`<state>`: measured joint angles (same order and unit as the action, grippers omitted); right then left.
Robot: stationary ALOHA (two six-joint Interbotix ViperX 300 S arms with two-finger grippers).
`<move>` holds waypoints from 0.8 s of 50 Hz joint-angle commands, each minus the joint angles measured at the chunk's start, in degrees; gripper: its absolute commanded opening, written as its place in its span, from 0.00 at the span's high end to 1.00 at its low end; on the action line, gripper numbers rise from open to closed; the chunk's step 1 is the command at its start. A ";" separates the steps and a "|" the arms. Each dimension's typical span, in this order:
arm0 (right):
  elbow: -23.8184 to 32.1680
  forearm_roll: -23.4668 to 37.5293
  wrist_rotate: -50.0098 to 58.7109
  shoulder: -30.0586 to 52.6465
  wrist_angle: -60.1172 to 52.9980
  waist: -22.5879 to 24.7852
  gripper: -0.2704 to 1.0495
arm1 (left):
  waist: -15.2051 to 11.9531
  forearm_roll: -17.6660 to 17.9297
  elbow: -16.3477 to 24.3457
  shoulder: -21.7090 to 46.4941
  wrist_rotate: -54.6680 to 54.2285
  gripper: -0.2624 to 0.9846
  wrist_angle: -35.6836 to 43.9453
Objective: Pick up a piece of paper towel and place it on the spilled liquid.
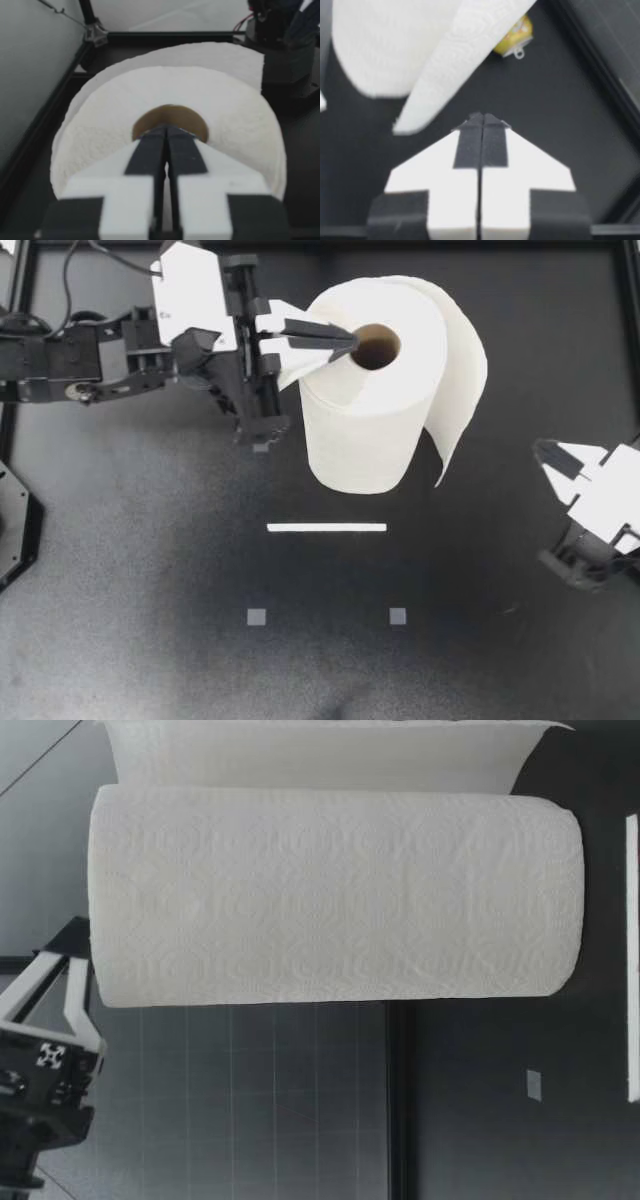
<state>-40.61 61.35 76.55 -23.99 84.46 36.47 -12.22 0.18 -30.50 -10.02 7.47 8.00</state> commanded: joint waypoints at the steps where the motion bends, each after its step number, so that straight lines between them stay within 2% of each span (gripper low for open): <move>1: -0.18 5.45 5.19 1.85 0.26 2.02 0.81 | -0.44 -0.09 1.76 -0.26 0.44 0.70 0.09; 6: -0.97 12.22 13.71 5.19 0.35 2.46 0.80 | -0.53 -0.09 1.76 -0.09 0.70 0.70 -0.53; 14: -2.29 17.31 23.47 8.88 0.53 2.46 0.72 | -0.53 -0.09 1.58 0.26 0.70 0.70 -2.37; 20: -2.72 17.67 28.65 10.99 0.70 2.46 0.55 | -0.53 -0.09 1.85 0.62 0.62 0.70 -3.34; 24: -2.81 17.67 31.64 12.13 1.41 2.37 0.36 | -0.53 -0.09 1.76 0.79 0.62 0.70 -3.34; 29: -2.81 17.67 35.33 13.97 2.20 1.76 0.20 | -0.53 0.00 1.67 0.79 0.53 0.70 -3.25; 40: -1.58 17.67 42.19 18.90 3.34 -2.55 0.18 | -0.53 0.00 1.49 0.79 0.18 0.70 -3.34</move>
<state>-43.59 78.66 117.86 -5.27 87.19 35.42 -12.48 0.18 -29.71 -8.88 7.82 4.83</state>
